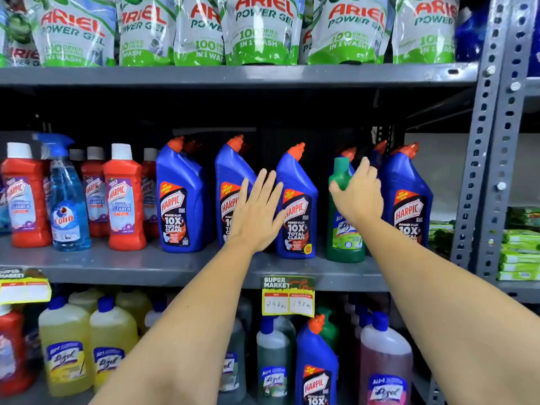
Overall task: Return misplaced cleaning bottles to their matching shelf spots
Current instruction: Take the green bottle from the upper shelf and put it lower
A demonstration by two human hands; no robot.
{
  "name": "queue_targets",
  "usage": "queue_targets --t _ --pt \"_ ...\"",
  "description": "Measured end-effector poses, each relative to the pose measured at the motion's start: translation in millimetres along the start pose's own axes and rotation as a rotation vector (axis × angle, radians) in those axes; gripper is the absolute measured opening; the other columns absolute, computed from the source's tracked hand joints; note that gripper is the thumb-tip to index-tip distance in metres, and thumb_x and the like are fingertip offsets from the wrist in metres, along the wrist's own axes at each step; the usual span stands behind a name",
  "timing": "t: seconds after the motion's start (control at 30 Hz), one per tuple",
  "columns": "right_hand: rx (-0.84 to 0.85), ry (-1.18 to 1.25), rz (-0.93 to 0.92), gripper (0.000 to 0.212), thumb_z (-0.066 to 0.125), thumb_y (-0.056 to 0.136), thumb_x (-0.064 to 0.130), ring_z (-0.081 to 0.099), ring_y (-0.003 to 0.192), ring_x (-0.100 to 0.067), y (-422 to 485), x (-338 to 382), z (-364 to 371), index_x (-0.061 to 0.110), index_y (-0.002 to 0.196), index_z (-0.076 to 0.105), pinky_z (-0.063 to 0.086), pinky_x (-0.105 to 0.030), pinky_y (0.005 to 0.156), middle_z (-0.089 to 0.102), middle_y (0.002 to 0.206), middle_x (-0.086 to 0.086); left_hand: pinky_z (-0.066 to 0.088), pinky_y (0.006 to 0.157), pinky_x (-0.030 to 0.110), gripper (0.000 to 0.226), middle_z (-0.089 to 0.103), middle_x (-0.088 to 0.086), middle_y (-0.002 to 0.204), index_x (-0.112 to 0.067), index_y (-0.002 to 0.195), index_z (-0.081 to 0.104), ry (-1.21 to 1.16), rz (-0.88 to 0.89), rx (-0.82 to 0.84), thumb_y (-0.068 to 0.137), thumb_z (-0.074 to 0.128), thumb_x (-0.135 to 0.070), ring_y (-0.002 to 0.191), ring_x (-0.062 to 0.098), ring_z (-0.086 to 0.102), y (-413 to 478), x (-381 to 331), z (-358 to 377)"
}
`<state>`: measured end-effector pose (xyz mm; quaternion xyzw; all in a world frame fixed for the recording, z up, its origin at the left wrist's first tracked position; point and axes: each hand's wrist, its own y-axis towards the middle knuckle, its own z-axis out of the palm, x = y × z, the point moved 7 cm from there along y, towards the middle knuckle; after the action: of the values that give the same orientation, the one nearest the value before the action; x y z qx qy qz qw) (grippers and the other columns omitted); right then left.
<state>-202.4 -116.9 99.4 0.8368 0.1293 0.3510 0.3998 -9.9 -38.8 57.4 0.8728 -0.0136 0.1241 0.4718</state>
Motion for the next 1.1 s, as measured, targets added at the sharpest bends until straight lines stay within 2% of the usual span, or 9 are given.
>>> queue_targets --t 0.1,0.23,0.37,0.47,0.57,0.7,0.83,0.93,1.1 --pt "0.072 0.036 0.102 0.099 0.075 0.079 0.044 0.038 0.13 -0.041 -5.9 -10.8 12.6 0.006 0.151 0.019 0.044 -0.052 0.093 0.036 0.145 -0.017 0.014 0.119 0.05 0.052 0.029 0.014 0.157 -0.009 0.143 0.04 -0.086 -0.034 0.025 0.101 0.04 -0.038 0.147 0.029 0.017 -24.5 4.0 3.4" --pt "0.053 0.047 0.142 0.106 0.081 0.073 0.042 0.043 0.125 -0.044 -21.2 -23.2 26.9 0.019 0.152 0.015 0.046 -0.052 0.088 0.032 0.145 -0.016 0.038 0.099 0.042 0.035 0.063 0.008 0.121 -0.009 0.117 0.062 -0.231 -0.143 0.026 0.1 0.045 -0.034 0.113 0.027 0.053 -66.2 6.7 10.9" --pt "0.039 0.114 0.243 0.118 0.082 0.071 0.046 0.047 0.125 -0.044 -31.4 -40.1 37.9 0.021 0.155 0.004 0.045 -0.055 0.093 0.035 0.146 -0.018 0.042 0.088 0.04 0.037 0.066 0.004 0.115 -0.011 0.117 0.062 -0.249 -0.13 0.161 0.101 0.04 -0.037 0.106 0.025 0.058 -100.0 -1.3 28.5" --pt "0.039 0.181 0.361 0.115 0.082 0.065 0.055 0.049 0.126 -0.043 -37.3 -52.4 44.7 0.007 0.149 0.02 0.044 -0.051 0.094 0.041 0.145 -0.017 0.043 0.087 0.04 0.037 0.07 0.004 0.115 -0.012 0.117 0.065 -0.245 -0.154 0.147 0.101 0.041 -0.035 0.106 0.024 0.062 -108.3 -1.4 31.5" --pt "0.037 0.228 0.415 0.101 0.082 0.06 0.059 0.054 0.121 -0.042 -40.6 -59.1 47.2 0.005 0.132 0.036 0.046 -0.049 0.089 0.049 0.136 -0.015 0.043 0.071 0.039 0.043 0.072 0.001 0.087 -0.013 0.096 0.068 -0.23 -0.148 0.131 0.1 0.033 -0.037 0.082 0.024 0.064 -107.3 -1.3 28.6" --pt "0.035 0.233 0.405 0.103 0.082 0.062 0.057 0.052 0.122 -0.043 -44.5 -60.7 48.1 0.008 0.138 0.032 0.045 -0.05 0.092 0.048 0.138 -0.015 0.04 0.06 0.037 0.05 0.065 0.001 0.071 -0.013 0.084 0.066 -0.233 -0.132 0.081 0.098 0.026 -0.038 0.068 0.023 0.059 -108.6 -2.9 23.9" --pt "0.062 0.238 0.388 0.105 0.082 0.063 0.054 0.051 0.125 -0.042 -46.3 -60.1 46.1 0.009 0.142 0.029 0.043 -0.049 0.096 0.047 0.141 -0.014 0.036 0.056 0.034 0.035 0.062 0.001 0.065 -0.012 0.077 0.064 -0.237 -0.12 0.021 0.1 0.043 -0.029 0.061 0.023 0.057 -110.4 -3.2 21.8" --pt "0.068 0.265 0.366 0.099 0.084 0.06 0.056 0.053 0.122 -0.039 -48.0 -62.4 38.8 0.011 0.133 0.035 0.044 -0.048 0.096 0.052 0.137 -0.011 0.038 0.057 0.035 0.033 0.065 0.004 0.067 -0.01 0.081 0.067 -0.259 -0.129 0.016 0.099 0.048 -0.029 0.063 0.024 0.059 -110.4 -1.9 21.4" --pt "-0.041 0.384 0.254 0.097 0.087 0.055 0.054 0.058 0.115 -0.027 -67.9 -63.5 7.3 0.011 0.127 0.039 0.045 -0.035 0.092 0.06 0.126 -0.006 0.042 0.067 0.034 0.034 0.074 0.014 0.092 -0.004 0.098 0.07 -0.297 -0.13 0.013 0.099 0.051 -0.031 0.085 0.029 0.068 -113.6 0.0 19.6"
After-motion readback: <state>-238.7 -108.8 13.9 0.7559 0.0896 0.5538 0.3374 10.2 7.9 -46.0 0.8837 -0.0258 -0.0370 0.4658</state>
